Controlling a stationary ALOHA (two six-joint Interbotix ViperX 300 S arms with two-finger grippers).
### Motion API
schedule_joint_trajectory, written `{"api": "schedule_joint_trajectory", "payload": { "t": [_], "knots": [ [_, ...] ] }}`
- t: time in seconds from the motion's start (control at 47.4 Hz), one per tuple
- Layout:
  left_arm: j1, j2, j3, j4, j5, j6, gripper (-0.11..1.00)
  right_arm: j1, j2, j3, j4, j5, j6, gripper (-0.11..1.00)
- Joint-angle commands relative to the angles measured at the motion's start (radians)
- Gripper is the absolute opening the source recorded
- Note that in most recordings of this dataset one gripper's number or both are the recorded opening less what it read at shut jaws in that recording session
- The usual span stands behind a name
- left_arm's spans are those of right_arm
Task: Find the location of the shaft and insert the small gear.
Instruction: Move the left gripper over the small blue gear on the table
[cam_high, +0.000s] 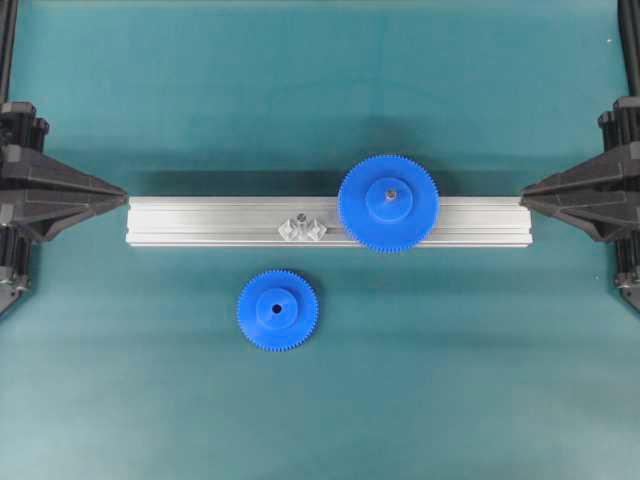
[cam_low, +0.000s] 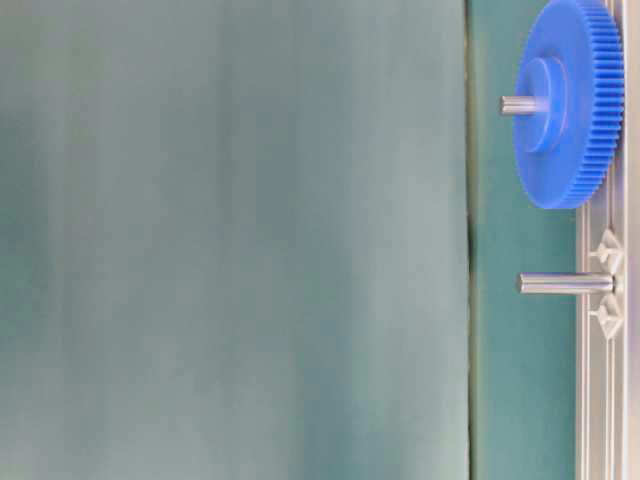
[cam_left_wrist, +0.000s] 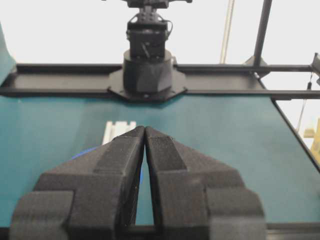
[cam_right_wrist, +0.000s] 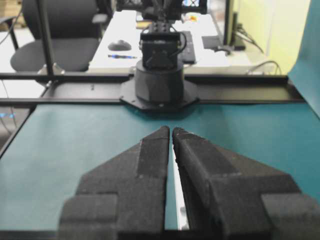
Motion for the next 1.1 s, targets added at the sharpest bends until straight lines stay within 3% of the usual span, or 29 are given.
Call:
{"api": "schedule_joint_trajectory", "payload": {
  "t": [0.0, 0.084, 0.274, 0.359, 0.633, 1.077],
  "knots": [
    [-0.020, 0.025, -0.002, 0.012, 0.012, -0.028, 0.11, 0.005, 0.009, 0.002, 0.008, -0.006, 0.002, 0.16],
    [-0.032, 0.041, -0.005, 0.012, 0.046, -0.052, 0.04, 0.005, 0.006, 0.025, 0.029, 0.000, 0.017, 0.24],
    [-0.067, 0.072, -0.029, 0.012, 0.144, -0.078, 0.01, 0.009, 0.003, 0.049, 0.035, 0.060, 0.117, 0.04],
    [-0.078, 0.087, -0.044, 0.012, 0.187, -0.078, 0.01, 0.009, 0.003, 0.049, 0.035, 0.106, 0.137, 0.03],
    [-0.089, 0.176, -0.089, 0.012, 0.232, -0.080, 0.01, 0.009, 0.003, 0.041, 0.035, 0.227, 0.140, 0.03],
    [-0.107, 0.356, -0.199, 0.012, 0.362, -0.078, 0.01, 0.005, 0.005, 0.044, 0.035, 0.321, 0.143, 0.03]
  ]
}}
